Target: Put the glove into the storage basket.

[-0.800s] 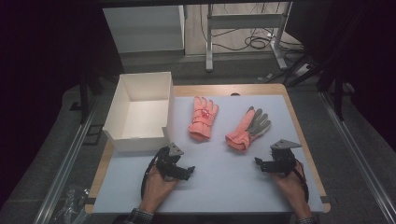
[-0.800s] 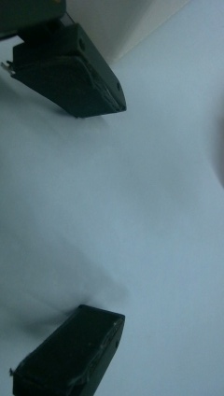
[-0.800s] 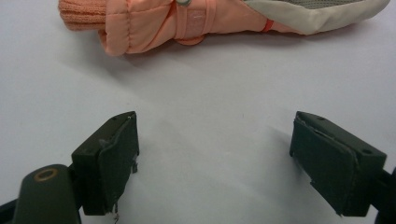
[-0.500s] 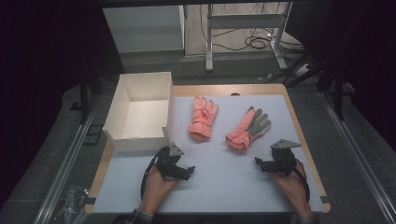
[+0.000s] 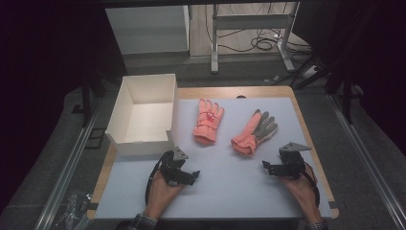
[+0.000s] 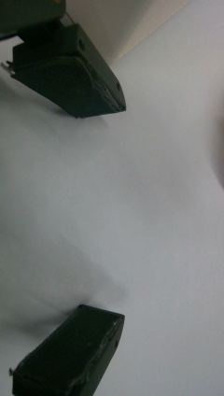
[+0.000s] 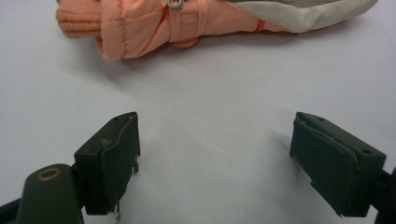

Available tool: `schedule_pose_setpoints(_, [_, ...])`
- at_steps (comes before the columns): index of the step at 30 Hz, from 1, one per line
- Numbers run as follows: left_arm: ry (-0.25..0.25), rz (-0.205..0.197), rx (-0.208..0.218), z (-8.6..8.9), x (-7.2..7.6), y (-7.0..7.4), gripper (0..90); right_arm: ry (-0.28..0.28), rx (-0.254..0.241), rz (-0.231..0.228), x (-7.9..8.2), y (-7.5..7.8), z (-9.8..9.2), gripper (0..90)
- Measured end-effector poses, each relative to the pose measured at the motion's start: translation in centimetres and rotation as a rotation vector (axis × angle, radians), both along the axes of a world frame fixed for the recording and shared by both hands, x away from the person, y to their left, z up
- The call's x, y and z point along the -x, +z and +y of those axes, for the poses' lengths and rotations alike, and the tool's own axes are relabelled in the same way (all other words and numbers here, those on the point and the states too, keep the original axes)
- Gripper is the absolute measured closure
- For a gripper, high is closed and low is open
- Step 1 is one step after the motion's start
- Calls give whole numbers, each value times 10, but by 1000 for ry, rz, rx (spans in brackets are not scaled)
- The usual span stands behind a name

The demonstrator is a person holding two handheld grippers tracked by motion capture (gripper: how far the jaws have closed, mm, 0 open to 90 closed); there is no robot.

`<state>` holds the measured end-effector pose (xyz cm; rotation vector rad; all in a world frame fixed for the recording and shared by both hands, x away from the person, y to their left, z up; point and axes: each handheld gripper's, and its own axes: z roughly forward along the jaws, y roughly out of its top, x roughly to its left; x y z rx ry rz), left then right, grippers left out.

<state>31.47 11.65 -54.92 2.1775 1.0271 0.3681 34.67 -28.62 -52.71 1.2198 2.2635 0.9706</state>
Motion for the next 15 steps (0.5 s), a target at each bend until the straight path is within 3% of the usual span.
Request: schedule_pose_setpoints(15, [0, 0, 1, 0, 0, 0, 27, 5, -13, -15, -2, 11, 1, 169])
